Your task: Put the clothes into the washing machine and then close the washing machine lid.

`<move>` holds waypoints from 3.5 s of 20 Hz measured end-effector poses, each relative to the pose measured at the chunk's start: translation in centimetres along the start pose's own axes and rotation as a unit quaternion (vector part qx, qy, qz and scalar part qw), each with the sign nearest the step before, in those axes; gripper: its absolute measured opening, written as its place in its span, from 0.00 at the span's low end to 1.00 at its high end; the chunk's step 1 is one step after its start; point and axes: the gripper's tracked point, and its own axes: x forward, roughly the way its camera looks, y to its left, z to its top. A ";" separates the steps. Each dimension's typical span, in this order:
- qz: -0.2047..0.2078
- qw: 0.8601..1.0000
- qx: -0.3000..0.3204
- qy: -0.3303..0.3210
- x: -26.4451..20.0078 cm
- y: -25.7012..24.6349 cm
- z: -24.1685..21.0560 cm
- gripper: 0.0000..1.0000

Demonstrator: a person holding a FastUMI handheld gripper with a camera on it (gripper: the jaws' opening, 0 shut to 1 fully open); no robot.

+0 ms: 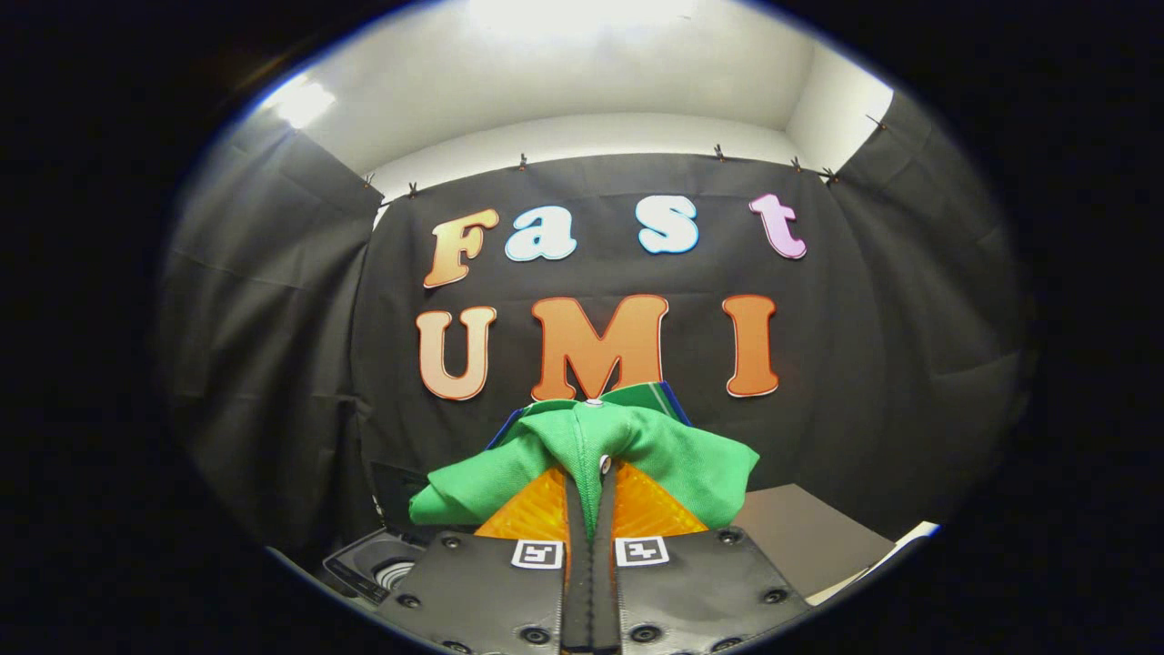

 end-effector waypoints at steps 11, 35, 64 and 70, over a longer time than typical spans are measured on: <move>-0.007 0.999 0.027 -0.030 2.9 6.0 0.5 0.08; 0.021 0.954 0.033 0.296 1.7 13.6 -12.0 0.08; -0.033 0.823 0.112 0.555 -2.4 14.0 -13.9 0.69; -0.044 0.819 0.101 0.562 -3.4 13.3 -14.0 0.99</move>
